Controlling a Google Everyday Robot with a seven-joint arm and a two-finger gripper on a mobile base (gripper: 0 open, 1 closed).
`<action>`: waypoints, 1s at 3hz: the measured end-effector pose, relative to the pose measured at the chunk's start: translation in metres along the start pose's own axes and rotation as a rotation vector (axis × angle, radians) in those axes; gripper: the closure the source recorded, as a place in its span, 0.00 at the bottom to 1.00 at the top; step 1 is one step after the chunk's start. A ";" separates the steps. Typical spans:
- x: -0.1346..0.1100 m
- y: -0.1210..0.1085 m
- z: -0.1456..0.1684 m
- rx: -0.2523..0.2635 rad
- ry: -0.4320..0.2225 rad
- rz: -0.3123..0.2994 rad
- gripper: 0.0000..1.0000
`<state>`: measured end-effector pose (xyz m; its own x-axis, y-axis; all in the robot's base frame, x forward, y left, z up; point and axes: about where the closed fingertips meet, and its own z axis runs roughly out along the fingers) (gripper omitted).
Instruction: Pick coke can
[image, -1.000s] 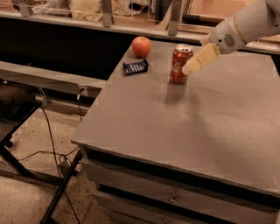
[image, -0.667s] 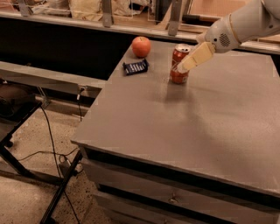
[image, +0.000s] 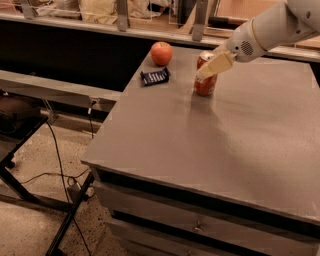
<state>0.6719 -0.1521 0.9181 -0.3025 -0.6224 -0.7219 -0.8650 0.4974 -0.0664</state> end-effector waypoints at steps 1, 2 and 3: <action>0.002 -0.001 -0.002 0.018 0.041 0.020 0.62; 0.004 -0.002 -0.021 0.024 0.051 0.047 0.85; 0.000 0.000 -0.062 0.030 0.023 0.056 1.00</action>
Offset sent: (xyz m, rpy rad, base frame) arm -0.0242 -0.0472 0.0518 -0.0062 0.0507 -0.0894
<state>0.6468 -0.1890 0.9608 -0.3591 -0.6065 -0.7093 -0.8341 0.5496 -0.0477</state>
